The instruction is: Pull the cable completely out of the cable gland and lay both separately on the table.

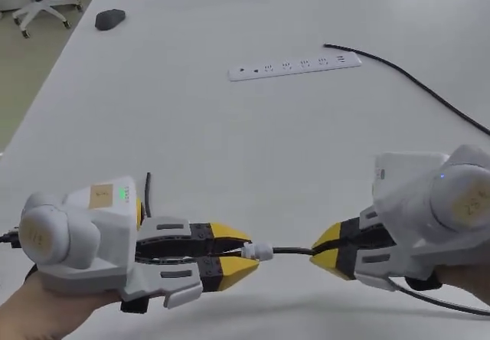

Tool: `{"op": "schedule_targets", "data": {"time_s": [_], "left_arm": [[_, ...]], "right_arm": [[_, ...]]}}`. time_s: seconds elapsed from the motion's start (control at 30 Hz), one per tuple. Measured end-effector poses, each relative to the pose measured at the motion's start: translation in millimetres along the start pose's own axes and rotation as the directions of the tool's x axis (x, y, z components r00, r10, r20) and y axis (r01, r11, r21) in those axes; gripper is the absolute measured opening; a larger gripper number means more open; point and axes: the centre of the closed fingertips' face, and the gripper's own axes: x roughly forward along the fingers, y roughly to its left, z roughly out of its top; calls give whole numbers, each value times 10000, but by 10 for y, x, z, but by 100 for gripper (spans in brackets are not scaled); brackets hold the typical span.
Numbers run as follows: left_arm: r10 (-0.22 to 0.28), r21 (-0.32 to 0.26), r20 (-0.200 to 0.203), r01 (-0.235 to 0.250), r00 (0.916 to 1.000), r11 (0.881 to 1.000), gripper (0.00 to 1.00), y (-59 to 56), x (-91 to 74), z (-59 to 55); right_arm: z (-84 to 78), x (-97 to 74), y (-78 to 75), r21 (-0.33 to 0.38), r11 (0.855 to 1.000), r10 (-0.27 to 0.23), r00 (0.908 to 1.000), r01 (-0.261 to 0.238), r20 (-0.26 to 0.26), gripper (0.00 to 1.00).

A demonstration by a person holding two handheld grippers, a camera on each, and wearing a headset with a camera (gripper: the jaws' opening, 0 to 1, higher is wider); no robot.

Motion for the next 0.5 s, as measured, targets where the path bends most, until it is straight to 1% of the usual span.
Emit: {"op": "schedule_targets", "data": {"time_s": [0.07,0.13,0.2,0.23,0.3,0.33,0.37,0.4,0.5], "left_arm": [[9,-27,-1,-9,10000,10000,15,0,-14,-5],[82,-59,-20,-82,10000,9999,15,15,-48,-13],[161,-96,-24,-161,9999,9998,15,35,-75,-19],[205,-65,-54,-206,9998,9998,15,47,-94,-27],[262,-100,-53,-263,9996,9996,15,53,-116,-32],[286,-108,-33,-286,9996,9995,15,52,-124,-28],[302,-129,-8,-302,9995,9995,15,51,-126,-24],[323,-134,-3,-323,9995,9994,15,49,-125,-22],[339,-150,18,-339,9994,9993,15,33,-115,-21]], "right_arm": [[-107,-57,-84,4,9994,-355,9992,355,-183,0],[-251,-129,-197,360,9960,-794,9955,812,-508,0],[-388,-208,-322,363,9915,-1219,9897,1249,-754,0],[-430,-238,-349,422,9904,-1283,9886,1319,-790,0],[-480,-320,-410,386,9880,-1470,9874,1494,-583,0],[-522,-362,-443,814,9834,-1575,9857,1621,-606,0],[-561,-389,-467,903,9818,-1613,9845,1672,-689,0],[-592,-405,-491,831,9812,-1687,9831,1744,-716,0],[-718,-439,-546,936,9751,-1915,9762,2010,-1018,0]]}}
